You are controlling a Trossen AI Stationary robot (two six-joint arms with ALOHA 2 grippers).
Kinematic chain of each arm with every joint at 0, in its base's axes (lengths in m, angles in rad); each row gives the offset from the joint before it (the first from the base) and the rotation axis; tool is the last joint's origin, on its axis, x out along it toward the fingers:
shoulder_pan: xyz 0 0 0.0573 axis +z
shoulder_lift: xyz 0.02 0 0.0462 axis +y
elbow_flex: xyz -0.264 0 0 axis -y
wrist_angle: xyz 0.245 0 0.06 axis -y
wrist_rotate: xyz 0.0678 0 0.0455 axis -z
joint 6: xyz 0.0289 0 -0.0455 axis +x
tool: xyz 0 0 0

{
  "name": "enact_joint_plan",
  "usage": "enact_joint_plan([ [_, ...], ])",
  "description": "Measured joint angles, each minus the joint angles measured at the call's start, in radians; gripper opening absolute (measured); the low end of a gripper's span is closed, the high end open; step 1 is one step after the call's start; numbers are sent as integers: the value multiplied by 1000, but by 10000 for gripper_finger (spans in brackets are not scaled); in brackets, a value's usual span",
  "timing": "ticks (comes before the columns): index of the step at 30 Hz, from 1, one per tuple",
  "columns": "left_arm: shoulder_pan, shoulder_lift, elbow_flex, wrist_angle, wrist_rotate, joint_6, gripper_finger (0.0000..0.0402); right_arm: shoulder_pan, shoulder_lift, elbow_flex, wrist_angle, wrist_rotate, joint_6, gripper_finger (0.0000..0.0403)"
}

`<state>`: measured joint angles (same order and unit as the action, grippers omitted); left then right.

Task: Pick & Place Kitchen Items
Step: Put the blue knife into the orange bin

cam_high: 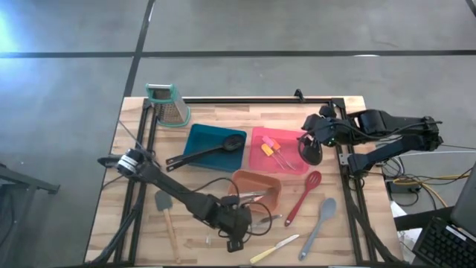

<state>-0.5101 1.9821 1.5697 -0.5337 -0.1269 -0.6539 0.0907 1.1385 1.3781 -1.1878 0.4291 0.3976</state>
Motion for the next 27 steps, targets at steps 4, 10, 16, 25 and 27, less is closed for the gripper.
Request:
enact_joint_plan([
  [4, -1, -28, 79, -113, -97, 24, 133, -13, 0, 0, 14, 0, -10, 187],
  [10, -47, -39, 168, -168, -113, 57, 131, -17, 0, 0, 18, 0, -17, 187],
  [16, -116, -22, 161, -169, -140, 53, 93, -17, 0, 0, 18, -1, -16, 187],
  [25, -149, 99, 160, -140, -66, 90, 35, -17, 0, 0, 55, -2, -13, 187],
  [27, -140, 121, 159, -138, -60, 83, 33, -17, 0, 0, 69, -4, -13, 187],
])
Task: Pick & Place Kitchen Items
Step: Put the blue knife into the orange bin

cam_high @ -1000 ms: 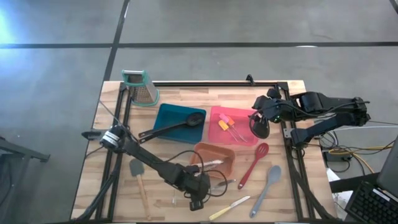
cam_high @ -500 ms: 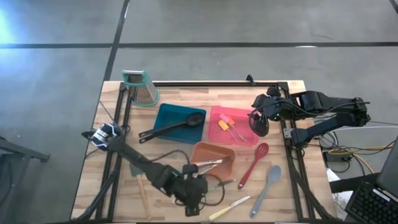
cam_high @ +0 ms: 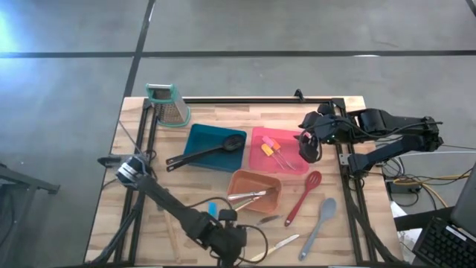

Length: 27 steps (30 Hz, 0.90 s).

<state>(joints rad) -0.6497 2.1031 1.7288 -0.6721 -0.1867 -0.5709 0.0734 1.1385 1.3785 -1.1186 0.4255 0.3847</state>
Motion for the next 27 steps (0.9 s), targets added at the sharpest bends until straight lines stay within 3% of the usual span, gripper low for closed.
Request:
enact_joint_plan([
  [7, 23, 36, -44, 37, 21, 18, 54, 0, 0, 0, 7, -4, -1, 187],
  [14, 27, 39, -114, 52, 28, -20, 110, 0, 0, 0, 6, -6, -2, 187],
  [21, 32, 35, -94, 122, 35, -22, 171, 0, 0, 0, 6, -7, -3, 187],
  [27, 33, 28, -71, 126, 21, 24, 181, 0, 0, 0, 6, -6, -4, 187],
])
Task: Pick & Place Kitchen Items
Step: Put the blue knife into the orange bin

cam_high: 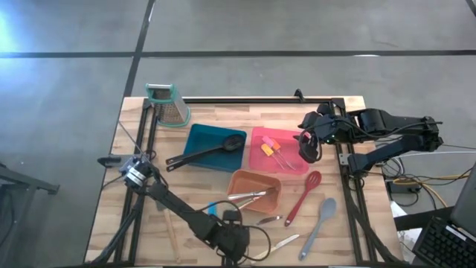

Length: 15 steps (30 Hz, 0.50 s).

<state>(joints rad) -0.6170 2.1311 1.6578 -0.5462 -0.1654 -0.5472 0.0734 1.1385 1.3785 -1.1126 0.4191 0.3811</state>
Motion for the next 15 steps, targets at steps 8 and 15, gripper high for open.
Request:
enact_joint_plan([
  [8, 6, 2, -31, -51, -19, -4, 165, 0, 0, 0, 0, 0, 0, 187],
  [15, 8, 1, -21, -60, -74, -3, 150, 0, 0, 0, 0, 0, 0, 187],
])
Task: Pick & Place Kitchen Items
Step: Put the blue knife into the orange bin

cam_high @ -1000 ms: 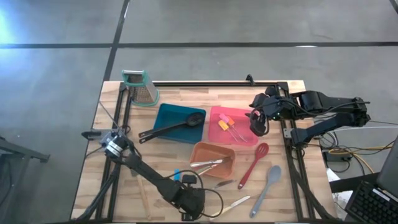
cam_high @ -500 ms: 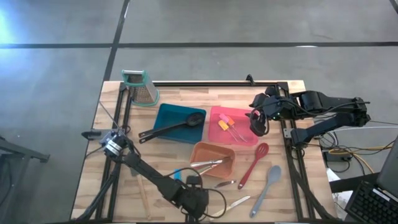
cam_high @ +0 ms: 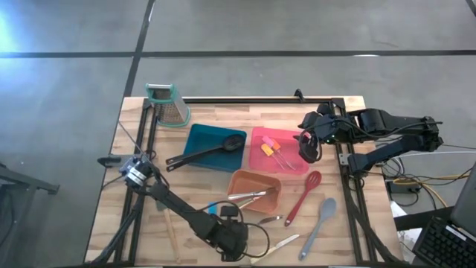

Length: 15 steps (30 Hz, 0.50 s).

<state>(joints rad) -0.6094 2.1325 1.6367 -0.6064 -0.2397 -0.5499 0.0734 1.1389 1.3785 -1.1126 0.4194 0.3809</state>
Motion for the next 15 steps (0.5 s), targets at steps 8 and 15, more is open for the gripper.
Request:
enact_joint_plan([
  [8, 1, 0, -28, -41, -13, -4, 145, 0, 0, 0, 1, 0, 0, 187],
  [15, 4, 0, -39, -47, -38, -4, 144, 0, 0, 0, 1, 0, 0, 187],
])
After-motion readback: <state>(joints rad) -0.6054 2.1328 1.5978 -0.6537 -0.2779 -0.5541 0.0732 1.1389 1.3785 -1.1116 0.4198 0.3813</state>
